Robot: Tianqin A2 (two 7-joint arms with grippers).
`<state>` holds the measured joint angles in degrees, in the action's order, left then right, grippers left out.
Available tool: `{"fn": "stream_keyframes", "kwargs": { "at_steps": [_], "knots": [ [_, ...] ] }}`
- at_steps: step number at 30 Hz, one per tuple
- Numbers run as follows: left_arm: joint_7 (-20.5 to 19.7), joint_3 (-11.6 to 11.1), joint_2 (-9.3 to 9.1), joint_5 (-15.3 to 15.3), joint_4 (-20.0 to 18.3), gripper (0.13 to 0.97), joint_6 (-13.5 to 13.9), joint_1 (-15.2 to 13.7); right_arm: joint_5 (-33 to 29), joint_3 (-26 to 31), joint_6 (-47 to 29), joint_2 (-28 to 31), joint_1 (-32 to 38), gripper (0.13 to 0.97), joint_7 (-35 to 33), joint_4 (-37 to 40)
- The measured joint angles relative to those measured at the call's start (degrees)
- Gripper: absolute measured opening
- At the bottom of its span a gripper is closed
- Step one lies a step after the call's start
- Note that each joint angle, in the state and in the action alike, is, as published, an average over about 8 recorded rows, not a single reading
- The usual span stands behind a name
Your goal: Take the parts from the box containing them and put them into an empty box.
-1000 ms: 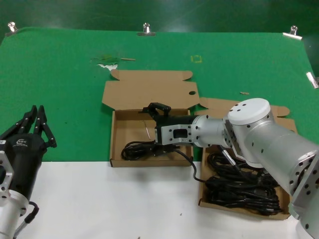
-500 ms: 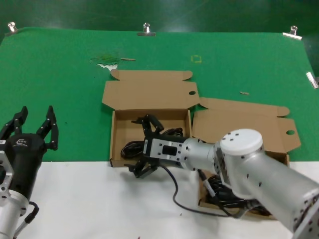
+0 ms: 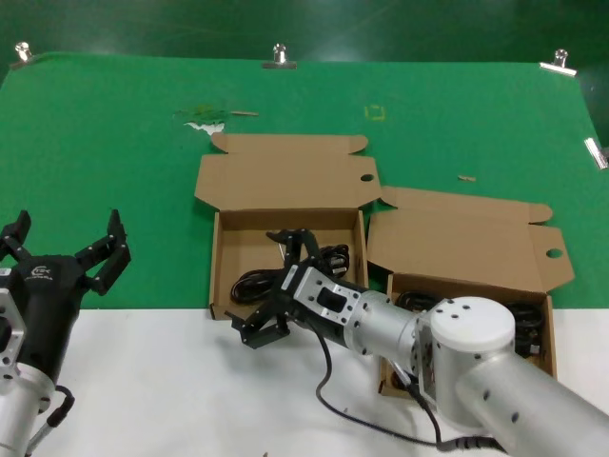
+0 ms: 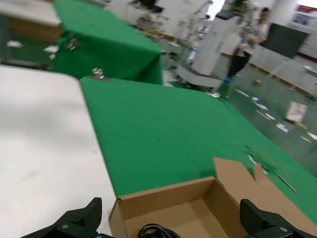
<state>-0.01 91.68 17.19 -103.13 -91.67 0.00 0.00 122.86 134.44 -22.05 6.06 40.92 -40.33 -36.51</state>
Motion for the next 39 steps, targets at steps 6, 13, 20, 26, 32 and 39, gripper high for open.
{"fn": "stream_keyframes", "kwargs": {
  "at_steps": [6, 13, 20, 26, 32, 39],
  "knots": [
    [0.0, 0.0, 0.0, 0.0, 0.0, 0.716, 0.0, 0.0, -2.4, -5.3, 2.7, 1.4, -5.1, 0.963, 5.0, -6.8],
    [0.0, 0.0, 0.0, 0.0, 0.0, 0.852, 0.0, 0.0, -5.3, -11.4, 5.9, 3.0, -10.9, 0.966, 10.8, -14.7],
    [0.0, 0.0, 0.0, 0.0, 0.0, 0.92, 0.0, 0.0, -8.1, -17.6, 9.1, 4.6, -16.8, 0.966, 16.6, -22.7],
    [0.0, 0.0, 0.0, 0.0, 0.0, 0.942, 0.0, 0.0, -10.5, -22.9, 11.8, 6.0, -21.9, 0.966, 21.5, -29.5],
    [0.0, 0.0, 0.0, 0.0, 0.0, 0.96, 0.0, 0.0, -13.0, -28.2, 14.5, 7.3, -27.0, 0.966, 26.5, -36.3],
    [0.0, 0.0, 0.0, 0.0, 0.0, 0.966, 0.0, 0.0, -15.8, -34.3, 17.7, 8.9, -32.9, 0.966, 32.4, -44.3]
  ]
}}
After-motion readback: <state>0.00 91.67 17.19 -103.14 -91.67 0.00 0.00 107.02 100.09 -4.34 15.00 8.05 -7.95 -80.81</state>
